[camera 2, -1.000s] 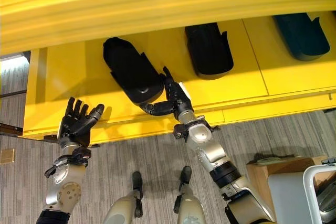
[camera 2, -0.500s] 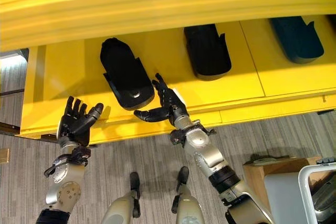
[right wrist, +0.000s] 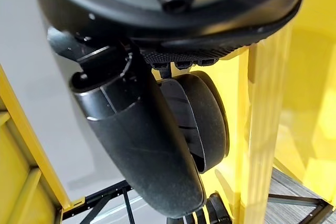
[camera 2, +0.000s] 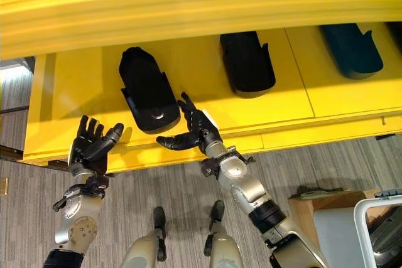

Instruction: Move parts from the plastic box to the shelf.

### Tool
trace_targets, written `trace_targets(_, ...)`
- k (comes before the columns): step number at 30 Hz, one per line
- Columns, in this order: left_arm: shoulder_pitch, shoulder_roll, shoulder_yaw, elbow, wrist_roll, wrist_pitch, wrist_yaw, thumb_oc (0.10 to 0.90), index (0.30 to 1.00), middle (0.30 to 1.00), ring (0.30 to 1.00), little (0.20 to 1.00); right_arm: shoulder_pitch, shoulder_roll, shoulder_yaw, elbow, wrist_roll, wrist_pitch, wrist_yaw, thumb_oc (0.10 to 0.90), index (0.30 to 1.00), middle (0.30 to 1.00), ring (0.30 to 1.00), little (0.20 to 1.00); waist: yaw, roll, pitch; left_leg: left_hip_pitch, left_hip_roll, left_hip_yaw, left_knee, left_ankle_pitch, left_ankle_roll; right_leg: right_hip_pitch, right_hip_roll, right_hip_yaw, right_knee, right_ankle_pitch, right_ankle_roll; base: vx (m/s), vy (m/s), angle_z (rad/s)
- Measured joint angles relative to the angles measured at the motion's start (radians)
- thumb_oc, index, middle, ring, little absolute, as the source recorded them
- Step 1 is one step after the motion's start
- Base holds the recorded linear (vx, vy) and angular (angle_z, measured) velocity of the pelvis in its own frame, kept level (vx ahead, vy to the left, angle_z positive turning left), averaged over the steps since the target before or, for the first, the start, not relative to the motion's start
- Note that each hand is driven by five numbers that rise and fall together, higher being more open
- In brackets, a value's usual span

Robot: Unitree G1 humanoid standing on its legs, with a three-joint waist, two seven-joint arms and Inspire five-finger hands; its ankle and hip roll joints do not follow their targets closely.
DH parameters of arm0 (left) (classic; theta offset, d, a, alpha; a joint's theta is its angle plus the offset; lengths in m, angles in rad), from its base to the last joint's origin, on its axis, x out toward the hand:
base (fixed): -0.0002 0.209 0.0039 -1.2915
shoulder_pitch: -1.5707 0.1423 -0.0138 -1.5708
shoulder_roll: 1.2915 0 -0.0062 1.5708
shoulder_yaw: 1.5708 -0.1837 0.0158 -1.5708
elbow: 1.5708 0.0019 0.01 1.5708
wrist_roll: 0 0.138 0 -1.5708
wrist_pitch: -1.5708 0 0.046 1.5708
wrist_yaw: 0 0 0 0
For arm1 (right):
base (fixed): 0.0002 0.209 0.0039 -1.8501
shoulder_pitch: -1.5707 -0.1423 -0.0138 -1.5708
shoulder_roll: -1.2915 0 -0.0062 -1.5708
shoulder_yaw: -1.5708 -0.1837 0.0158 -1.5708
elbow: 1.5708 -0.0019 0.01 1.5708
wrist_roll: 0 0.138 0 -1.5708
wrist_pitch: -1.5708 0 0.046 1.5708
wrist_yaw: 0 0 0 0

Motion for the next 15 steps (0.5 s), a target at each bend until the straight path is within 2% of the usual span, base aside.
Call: trace_targets(15, 0.014, -0.017, 0.014, 0.001, 0.0, 0.0, 0.013, 0.9, 1.0, 1.0, 1.0, 1.0, 0.012, 0.003, 0.0, -0.006, 0.001, 0.004, 0.008, 0.9, 1.0, 1.0, 1.0, 1.0, 0.031, -0.016, -0.004, 0.0, -0.003, -0.007, 0.001, 0.001, 0.001, 0.004, -0.003, -0.007, 0.001, 0.0, 0.0, 0.0, 0.002, 0.01)
